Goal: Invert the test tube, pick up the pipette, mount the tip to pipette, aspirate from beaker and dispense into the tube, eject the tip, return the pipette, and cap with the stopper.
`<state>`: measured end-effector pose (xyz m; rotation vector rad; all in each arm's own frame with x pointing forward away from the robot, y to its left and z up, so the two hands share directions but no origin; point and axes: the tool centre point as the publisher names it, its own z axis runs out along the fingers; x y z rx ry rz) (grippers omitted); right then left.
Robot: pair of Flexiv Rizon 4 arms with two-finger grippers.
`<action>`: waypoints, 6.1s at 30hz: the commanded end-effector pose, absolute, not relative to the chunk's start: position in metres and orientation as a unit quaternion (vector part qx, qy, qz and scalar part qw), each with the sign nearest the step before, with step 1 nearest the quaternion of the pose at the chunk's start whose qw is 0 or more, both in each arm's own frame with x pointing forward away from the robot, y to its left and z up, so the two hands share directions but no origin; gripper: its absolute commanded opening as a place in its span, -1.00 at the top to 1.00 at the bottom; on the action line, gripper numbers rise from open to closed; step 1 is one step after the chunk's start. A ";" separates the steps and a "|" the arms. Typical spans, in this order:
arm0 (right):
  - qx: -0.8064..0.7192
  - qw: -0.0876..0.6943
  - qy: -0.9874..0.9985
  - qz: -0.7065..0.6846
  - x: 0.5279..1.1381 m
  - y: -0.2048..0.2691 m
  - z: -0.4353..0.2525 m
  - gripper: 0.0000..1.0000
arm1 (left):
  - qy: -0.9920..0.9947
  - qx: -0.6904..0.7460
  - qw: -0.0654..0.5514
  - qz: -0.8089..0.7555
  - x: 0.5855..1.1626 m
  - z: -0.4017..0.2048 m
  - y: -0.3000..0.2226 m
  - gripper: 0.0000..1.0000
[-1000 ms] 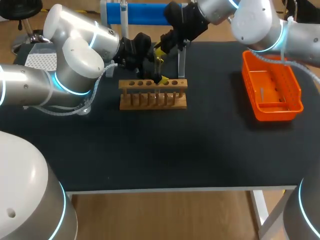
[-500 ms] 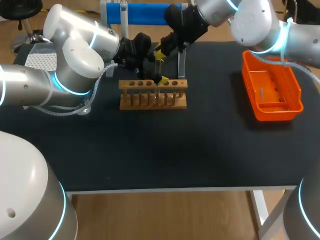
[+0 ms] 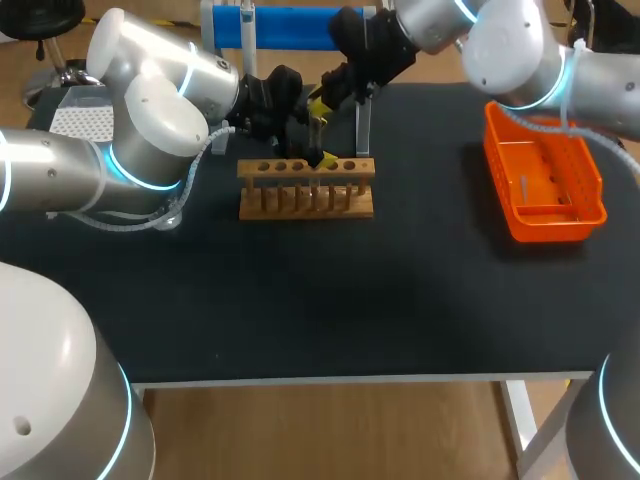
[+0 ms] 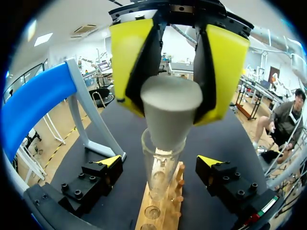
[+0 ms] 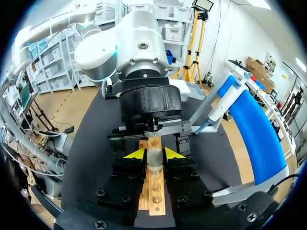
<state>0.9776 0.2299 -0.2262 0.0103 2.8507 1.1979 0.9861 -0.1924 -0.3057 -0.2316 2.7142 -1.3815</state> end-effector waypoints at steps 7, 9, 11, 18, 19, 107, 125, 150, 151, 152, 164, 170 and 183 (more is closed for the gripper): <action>0.005 0.030 0.919 0.394 0.977 0.228 -0.225 1.00 | 0.889 -0.076 0.042 -0.450 0.987 -0.305 -0.192 -1.00; 0.005 0.031 0.918 0.394 0.977 0.228 -0.225 1.00 | 0.889 -0.076 0.042 -0.450 0.987 -0.305 -0.192 -1.00; 0.006 0.032 0.918 0.395 0.977 0.228 -0.224 1.00 | 0.889 -0.076 0.042 -0.450 0.987 -0.305 -0.192 -1.00; 0.006 0.032 0.917 0.398 0.976 0.229 -0.224 1.00 | 0.889 -0.076 0.042 -0.450 0.987 -0.305 -0.192 -1.00; 0.006 0.032 0.917 0.399 0.975 0.229 -0.224 1.00 | 0.889 -0.076 0.042 -0.450 0.987 -0.305 -0.192 -1.00; 0.015 -0.005 0.763 0.647 0.968 0.218 -0.212 1.00 | 0.889 -0.076 0.042 -0.450 0.987 -0.305 -0.192 -1.00; 0.014 -0.013 0.747 0.665 0.974 0.233 -0.209 1.00 | 0.889 -0.076 0.042 -0.450 0.987 -0.305 -0.192 -1.00; 0.027 -0.031 0.755 0.654 0.977 0.235 -0.231 1.00 | 0.889 -0.076 0.042 -0.450 0.987 -0.305 -0.192 -1.00; 0.028 -0.031 0.756 0.653 0.977 0.235 -0.233 1.00 | 0.889 -0.076 0.042 -0.450 0.987 -0.305 -0.192 -1.00; 0.032 -0.033 0.756 0.652 0.977 0.234 -0.235 1.00 | 0.889 -0.076 0.042 -0.450 0.987 -0.305 -0.192 -1.00; 0.038 -0.038 0.758 0.650 0.974 0.235 -0.245 1.00 | 0.889 -0.076 0.042 -0.450 0.987 -0.305 -0.192 -1.00; 0.036 -0.021 0.724 0.688 0.977 0.231 -0.224 1.00 | 0.889 -0.076 0.042 -0.450 0.987 -0.305 -0.192 -1.00; 0.029 0.044 0.681 0.730 0.974 0.198 -0.167 -1.00 | 0.889 -0.076 0.042 -0.450 0.987 -0.305 -0.192 -1.00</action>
